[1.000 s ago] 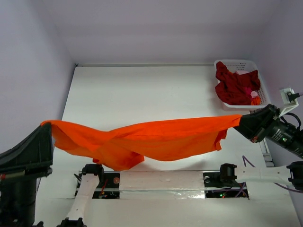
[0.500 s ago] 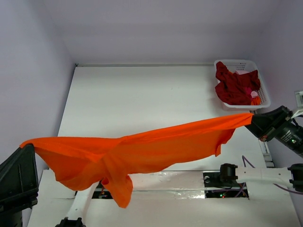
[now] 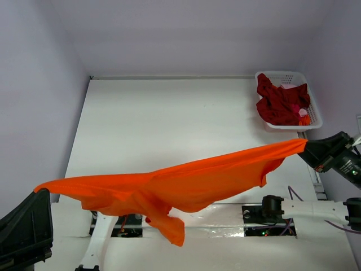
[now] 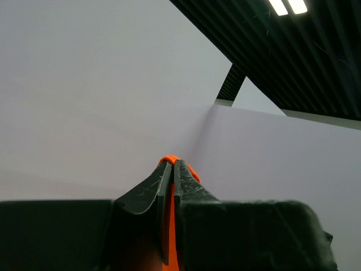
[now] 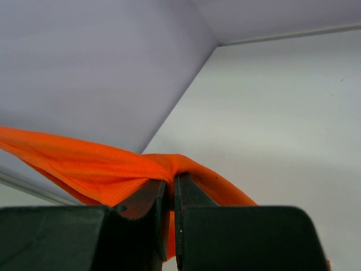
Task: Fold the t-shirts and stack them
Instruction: Flatten out the tshirt
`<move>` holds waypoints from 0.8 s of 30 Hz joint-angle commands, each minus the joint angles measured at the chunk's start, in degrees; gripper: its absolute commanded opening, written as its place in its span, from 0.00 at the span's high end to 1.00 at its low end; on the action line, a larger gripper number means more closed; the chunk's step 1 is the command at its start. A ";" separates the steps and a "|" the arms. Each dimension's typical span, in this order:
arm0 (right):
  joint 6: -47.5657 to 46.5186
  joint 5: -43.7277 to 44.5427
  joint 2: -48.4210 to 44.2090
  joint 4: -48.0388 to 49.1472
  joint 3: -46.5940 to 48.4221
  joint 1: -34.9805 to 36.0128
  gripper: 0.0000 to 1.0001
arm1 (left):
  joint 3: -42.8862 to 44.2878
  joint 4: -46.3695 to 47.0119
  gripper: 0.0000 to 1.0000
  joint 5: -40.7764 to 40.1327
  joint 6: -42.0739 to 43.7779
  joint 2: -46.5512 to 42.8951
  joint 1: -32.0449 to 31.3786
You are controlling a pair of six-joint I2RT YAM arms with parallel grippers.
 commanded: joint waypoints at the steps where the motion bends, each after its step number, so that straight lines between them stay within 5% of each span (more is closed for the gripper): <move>1: 0.67 0.17 -1.54 -0.25 -1.24 0.27 1.00 | -2.27 2.96 1.00 -2.79 -0.45 -1.78 -0.86; 10: 1.73 -1.95 1.61 -0.43 -2.29 0.27 1.00 | -11.86 2.96 1.00 -5.86 0.07 -2.93 -1.91; 24: 9.45 3.85 6.20 6.87 -14.92 0.27 1.00 | -28.65 10.51 1.00 -9.90 3.59 9.55 -1.92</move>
